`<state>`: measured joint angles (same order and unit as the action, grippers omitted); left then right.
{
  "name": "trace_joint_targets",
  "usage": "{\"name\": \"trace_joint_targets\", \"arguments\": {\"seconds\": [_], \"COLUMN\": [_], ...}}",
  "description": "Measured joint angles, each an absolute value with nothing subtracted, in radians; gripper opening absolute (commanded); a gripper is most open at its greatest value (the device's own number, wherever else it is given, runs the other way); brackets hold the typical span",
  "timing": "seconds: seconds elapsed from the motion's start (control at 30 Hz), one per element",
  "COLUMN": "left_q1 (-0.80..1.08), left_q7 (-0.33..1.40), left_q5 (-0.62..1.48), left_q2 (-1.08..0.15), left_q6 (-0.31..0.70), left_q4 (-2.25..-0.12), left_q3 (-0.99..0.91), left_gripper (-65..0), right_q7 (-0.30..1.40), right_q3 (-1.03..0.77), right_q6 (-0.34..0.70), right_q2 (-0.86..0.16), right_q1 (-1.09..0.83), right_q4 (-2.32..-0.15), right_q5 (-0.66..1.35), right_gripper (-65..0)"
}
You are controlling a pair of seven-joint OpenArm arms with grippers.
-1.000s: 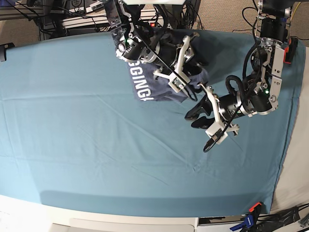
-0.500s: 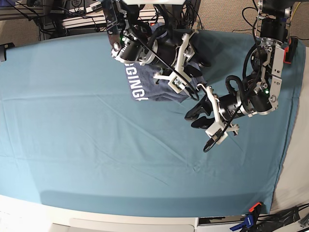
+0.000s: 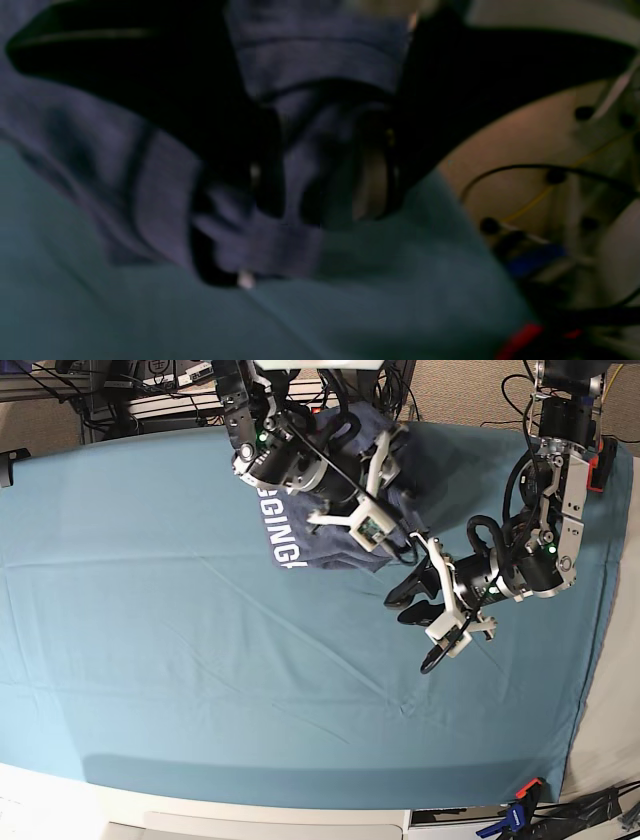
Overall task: Fold the T-shirt properly
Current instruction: 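Release the bundle and pull both grippers back from the shirt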
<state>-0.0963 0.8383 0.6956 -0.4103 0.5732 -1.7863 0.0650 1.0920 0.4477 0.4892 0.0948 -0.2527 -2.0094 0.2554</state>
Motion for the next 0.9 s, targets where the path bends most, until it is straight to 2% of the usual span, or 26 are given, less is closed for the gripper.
{"name": "trace_joint_targets", "arguments": {"seconds": [0.1, 0.3, 0.47, 0.6, 0.7, 0.8, 0.9], "left_q1": [-0.096, -0.095, -0.095, -0.094, -0.089, -0.084, -0.073], "left_q7": [0.838, 0.838, 0.838, 0.838, 0.855, 0.925, 0.97], "left_q5": [0.696, 0.696, 0.696, 0.696, 0.697, 0.696, 0.709], "left_q2": [-0.41, -0.41, -0.41, -0.41, -0.41, -0.414, -0.46], "left_q6": [0.573, 0.573, 0.573, 0.573, 0.569, 0.505, 0.513], "left_q4": [-1.787, -1.787, -1.787, -1.787, -1.787, -1.787, -1.787], "left_q3": [0.065, 0.065, 0.065, 0.065, 0.065, 0.065, 0.067], "left_gripper": [-46.3, -46.3, -46.3, -46.3, -46.3, -46.3, -46.3], "right_q7": [1.088, 1.044, 1.032, 1.028, 1.016, 1.007, 0.982], "right_q3": [0.448, 0.448, 0.448, 0.448, 0.448, 0.448, 0.448], "right_q6": [0.467, 0.316, 0.257, 0.157, 0.161, 0.164, 0.126], "right_q2": [0.095, 0.094, 0.066, 0.061, 0.062, 0.061, 0.061], "right_q1": [-0.253, -0.253, -0.248, -0.235, -0.235, -0.192, -0.113], "right_q4": [-2.009, -2.009, -2.009, -2.009, -2.009, -2.009, -2.009], "right_q5": [0.196, -0.077, -0.131, -0.264, -0.278, -0.299, -0.367], "right_gripper": [-41.4, -41.5, -41.5, -41.5, -41.5, -41.5, -41.5]}}
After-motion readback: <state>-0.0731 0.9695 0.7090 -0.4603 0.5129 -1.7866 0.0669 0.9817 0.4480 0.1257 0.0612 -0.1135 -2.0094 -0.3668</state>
